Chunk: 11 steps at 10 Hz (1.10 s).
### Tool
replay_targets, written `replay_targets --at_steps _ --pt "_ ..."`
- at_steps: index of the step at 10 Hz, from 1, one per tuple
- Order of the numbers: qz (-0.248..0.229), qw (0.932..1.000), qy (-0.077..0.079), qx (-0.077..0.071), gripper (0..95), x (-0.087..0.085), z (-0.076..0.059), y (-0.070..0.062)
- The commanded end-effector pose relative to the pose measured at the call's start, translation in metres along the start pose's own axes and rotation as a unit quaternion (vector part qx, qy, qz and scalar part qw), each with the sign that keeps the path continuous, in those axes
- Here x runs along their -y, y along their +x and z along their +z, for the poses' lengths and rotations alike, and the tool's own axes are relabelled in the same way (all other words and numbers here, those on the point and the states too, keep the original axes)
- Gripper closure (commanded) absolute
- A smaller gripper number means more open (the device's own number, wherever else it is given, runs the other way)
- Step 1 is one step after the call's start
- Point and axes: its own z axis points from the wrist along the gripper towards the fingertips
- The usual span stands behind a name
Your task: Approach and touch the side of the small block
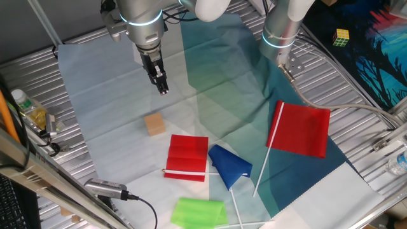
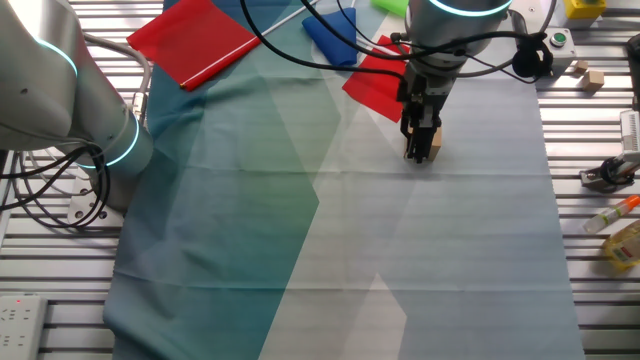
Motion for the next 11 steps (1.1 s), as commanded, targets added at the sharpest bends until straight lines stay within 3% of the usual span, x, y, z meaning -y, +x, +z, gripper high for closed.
replay_targets --at_steps 1,11 --pt "-0.041 0.9984 -0.014 0.037 95.0 0.0 0.0001 0.0001" --pt "-0.039 0.9985 -0.012 0.036 95.0 0.0001 -0.0002 0.0"
